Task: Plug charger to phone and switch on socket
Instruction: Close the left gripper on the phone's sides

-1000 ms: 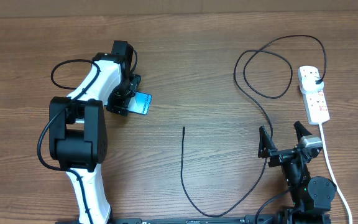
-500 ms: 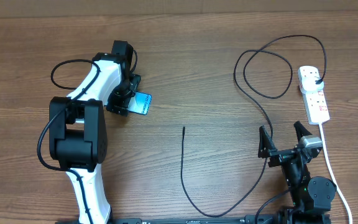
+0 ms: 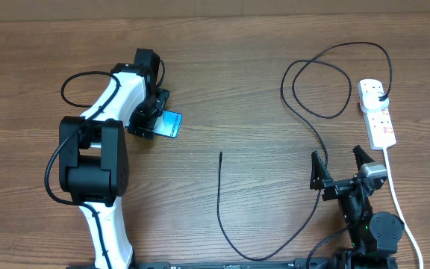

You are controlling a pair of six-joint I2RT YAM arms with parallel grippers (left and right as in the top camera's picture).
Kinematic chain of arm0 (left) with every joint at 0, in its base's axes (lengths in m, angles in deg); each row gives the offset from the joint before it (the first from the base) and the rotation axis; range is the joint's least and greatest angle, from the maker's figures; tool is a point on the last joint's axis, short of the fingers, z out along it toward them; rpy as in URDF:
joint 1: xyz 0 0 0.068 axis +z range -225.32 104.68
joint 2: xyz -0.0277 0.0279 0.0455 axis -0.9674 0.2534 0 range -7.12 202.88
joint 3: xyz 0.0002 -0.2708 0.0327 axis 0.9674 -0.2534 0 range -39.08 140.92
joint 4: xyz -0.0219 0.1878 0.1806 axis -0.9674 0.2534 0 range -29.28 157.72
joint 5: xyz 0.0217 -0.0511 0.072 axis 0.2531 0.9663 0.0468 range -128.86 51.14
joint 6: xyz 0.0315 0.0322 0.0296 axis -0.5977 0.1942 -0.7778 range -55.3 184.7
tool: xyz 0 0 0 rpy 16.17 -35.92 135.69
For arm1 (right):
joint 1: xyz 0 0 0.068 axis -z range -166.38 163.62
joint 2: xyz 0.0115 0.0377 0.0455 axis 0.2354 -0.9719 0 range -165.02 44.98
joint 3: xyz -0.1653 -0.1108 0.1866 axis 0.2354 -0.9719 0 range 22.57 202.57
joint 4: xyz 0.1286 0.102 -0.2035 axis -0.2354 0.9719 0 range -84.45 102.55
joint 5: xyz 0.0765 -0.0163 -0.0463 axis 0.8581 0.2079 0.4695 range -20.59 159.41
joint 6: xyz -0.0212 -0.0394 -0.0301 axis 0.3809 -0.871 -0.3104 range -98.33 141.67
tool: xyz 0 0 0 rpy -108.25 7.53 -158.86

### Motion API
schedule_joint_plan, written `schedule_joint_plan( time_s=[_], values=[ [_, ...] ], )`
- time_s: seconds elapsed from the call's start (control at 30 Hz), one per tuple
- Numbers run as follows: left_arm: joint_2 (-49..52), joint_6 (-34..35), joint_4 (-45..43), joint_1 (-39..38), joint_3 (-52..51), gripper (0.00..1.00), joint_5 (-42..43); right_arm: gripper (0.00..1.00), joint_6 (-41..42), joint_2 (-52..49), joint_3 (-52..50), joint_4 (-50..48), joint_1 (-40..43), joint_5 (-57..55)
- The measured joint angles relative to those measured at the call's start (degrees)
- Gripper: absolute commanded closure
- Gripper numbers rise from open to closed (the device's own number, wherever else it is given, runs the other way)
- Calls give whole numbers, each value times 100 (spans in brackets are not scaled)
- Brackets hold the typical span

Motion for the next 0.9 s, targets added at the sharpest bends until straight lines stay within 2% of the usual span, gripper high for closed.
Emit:
schedule_joint_plan(
  time_s=[0.53, 0.9],
  values=[
    [-33, 0, -90, 0, -68, 0, 7, 0, 0, 0, 0, -2, 0, 2],
    [-35, 2, -90, 0, -70, 10, 28, 0, 0, 0, 0, 0, 0, 2]
  ],
)
